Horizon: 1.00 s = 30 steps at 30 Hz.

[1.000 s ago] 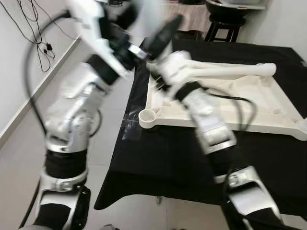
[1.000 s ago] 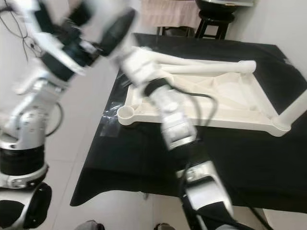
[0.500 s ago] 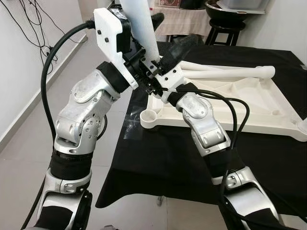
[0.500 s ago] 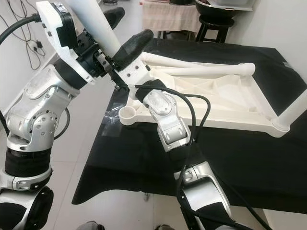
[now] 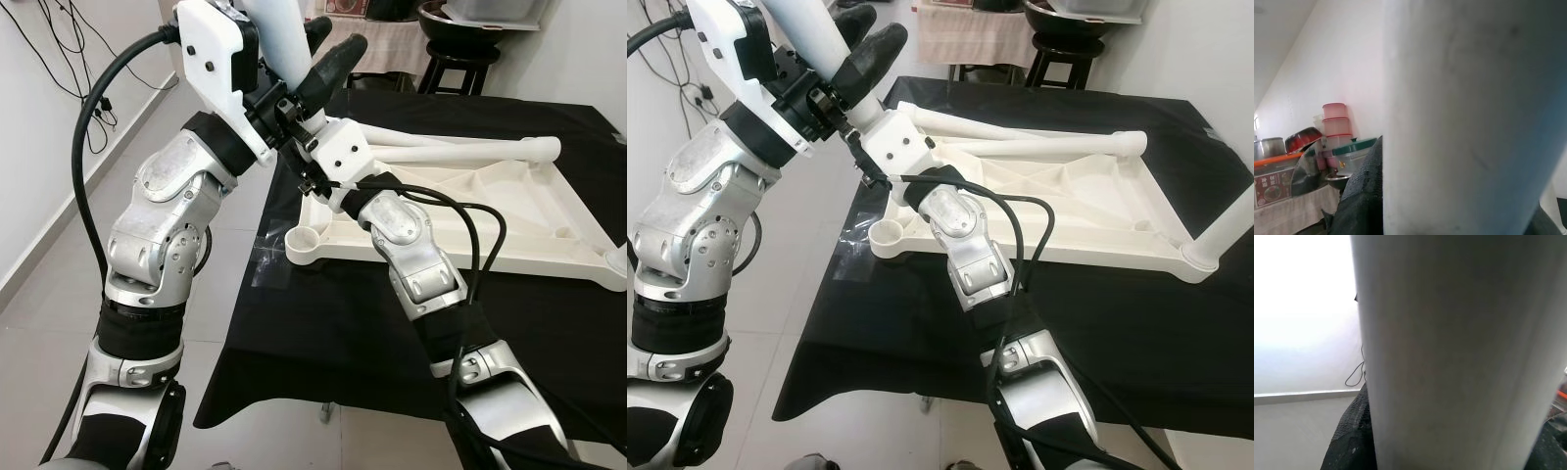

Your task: Building children table

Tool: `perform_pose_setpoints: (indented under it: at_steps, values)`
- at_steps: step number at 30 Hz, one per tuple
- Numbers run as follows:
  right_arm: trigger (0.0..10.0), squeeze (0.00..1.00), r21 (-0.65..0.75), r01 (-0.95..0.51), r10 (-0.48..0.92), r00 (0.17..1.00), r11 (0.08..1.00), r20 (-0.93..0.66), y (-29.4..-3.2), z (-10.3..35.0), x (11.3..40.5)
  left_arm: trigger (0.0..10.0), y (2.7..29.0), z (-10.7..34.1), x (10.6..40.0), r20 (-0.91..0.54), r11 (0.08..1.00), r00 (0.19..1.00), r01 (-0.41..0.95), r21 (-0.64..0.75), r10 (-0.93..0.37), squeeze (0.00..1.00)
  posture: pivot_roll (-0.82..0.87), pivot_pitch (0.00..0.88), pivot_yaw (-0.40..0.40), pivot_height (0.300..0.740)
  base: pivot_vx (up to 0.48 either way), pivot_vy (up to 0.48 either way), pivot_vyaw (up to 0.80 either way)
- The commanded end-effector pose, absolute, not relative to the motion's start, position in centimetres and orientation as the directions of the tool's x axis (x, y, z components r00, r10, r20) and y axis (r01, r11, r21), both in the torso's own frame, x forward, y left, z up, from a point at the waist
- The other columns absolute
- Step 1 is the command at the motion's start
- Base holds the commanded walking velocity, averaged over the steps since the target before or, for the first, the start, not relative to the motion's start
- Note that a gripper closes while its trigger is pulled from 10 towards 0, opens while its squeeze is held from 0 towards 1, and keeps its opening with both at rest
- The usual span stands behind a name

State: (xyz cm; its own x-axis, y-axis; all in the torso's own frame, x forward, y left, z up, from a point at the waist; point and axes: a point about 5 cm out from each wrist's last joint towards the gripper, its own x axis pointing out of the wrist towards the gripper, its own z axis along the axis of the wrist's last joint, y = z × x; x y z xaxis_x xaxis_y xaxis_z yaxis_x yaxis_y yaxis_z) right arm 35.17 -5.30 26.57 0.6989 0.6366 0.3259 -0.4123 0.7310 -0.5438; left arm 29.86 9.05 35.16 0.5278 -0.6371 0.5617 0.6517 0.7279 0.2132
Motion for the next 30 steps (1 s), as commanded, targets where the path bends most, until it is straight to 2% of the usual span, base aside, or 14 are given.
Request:
perform_pose_setpoints:
  at_steps: [1,2,3,8,11,12,14,15,20,21,27,28,29,30]
  values:
    - [10.0,0.00,-0.607,-0.431,0.685,0.675,0.668,0.275,-4.1,25.8,34.9,0.0,8.5,36.3,29.2,0.599,0.717,0.483,0.656,0.236,-0.639,0.00,0.03,0.043,-0.024,0.740,0.000,0.000,0.00]
    - [10.0,0.00,-0.603,-0.432,0.682,0.679,0.671,0.272,-4.2,25.8,35.0,0.0,8.5,36.3,29.3,0.598,0.715,0.482,0.658,0.236,-0.641,0.00,0.03,0.043,-0.024,0.740,0.000,0.000,0.00]
    - [10.0,1.00,-0.566,-0.489,0.705,0.662,0.663,0.253,-4.4,25.7,35.1,0.0,8.5,36.1,29.3,0.590,0.704,0.477,0.670,0.237,-0.652,0.00,0.03,0.043,-0.024,0.740,0.000,0.000,0.00]
    - [10.0,1.00,-0.551,-0.504,0.713,0.648,0.665,0.267,-4.4,25.9,35.0,0.0,8.5,36.1,29.4,0.592,0.697,0.473,0.681,0.223,-0.652,0.00,0.03,0.044,-0.021,0.740,0.000,0.000,0.00]
    - [10.0,1.00,-0.552,-0.618,0.816,0.529,0.559,0.234,-4.3,26.1,34.2,0.0,8.4,35.4,29.2,0.546,0.610,0.413,0.753,0.247,-0.729,0.00,0.03,0.044,-0.026,0.740,0.000,0.000,0.00]
    - [10.0,1.00,-0.571,-0.660,0.862,0.465,0.488,0.201,-4.2,26.1,33.8,1.0,8.3,35.1,29.0,0.509,0.552,0.369,0.789,0.270,-0.777,0.00,0.04,0.041,-0.025,0.740,0.000,0.000,0.00]
    - [10.0,1.00,-0.588,-0.682,0.891,0.422,0.434,0.168,-4.2,26.0,33.5,1.4,8.2,34.8,28.8,0.473,0.492,0.325,0.822,0.288,-0.819,0.00,0.04,0.041,-0.025,0.740,0.000,0.000,0.00]
    - [10.0,0.00,-0.603,-0.712,0.921,0.374,0.360,0.107,-4.3,25.5,33.3,0.9,8.1,34.5,28.4,0.420,0.404,0.255,0.859,0.316,-0.871,0.00,0.04,0.037,-0.023,0.740,0.000,0.000,0.00]
    - [10.0,0.00,-0.602,-0.767,0.957,0.289,0.220,-0.018,-4.6,24.3,32.9,1.5,7.9,34.0,27.3,0.284,0.177,0.071,0.913,0.369,-0.956,0.00,0.04,0.033,-0.028,0.740,0.000,0.000,0.00]
    - [10.0,0.00,-0.582,-0.791,0.965,0.260,0.190,-0.039,-4.7,24.0,33.0,0.0,7.9,33.9,26.7,0.240,0.063,-0.030,0.927,0.370,-0.970,0.00,0.04,0.033,-0.028,0.740,0.000,0.000,0.00]
    - [10.0,0.00,-0.555,-0.811,0.970,0.241,0.185,-0.029,-4.5,24.0,33.1,0.0,7.7,34.3,26.1,0.225,-0.056,-0.146,0.930,0.363,-0.963,0.00,0.04,0.037,-0.027,0.740,0.000,0.000,0.00]
    - [4.0,0.00,-0.544,-0.816,0.971,0.237,0.195,-0.008,-4.4,24.2,33.2,0.0,7.5,34.4,25.9,0.230,-0.081,-0.173,0.928,0.364,-0.958,0.00,0.04,0.041,-0.026,0.740,0.000,0.000,0.00]
    - [0.0,0.00,-0.529,-0.823,0.971,0.238,0.208,0.012,-4.2,24.3,33.3,0.0,7.2,34.4,25.7,0.234,-0.091,-0.185,0.927,0.365,-0.954,0.00,0.04,0.043,-0.026,0.740,0.000,0.000,0.00]
    - [0.0,0.00,-0.529,-0.823,0.971,0.238,0.208,0.012,-4.2,24.3,33.3,0.0,7.2,34.4,25.7,0.234,-0.091,-0.185,0.927,0.365,-0.954,0.00,0.04,0.043,-0.026,0.740,0.000,0.000,0.00]
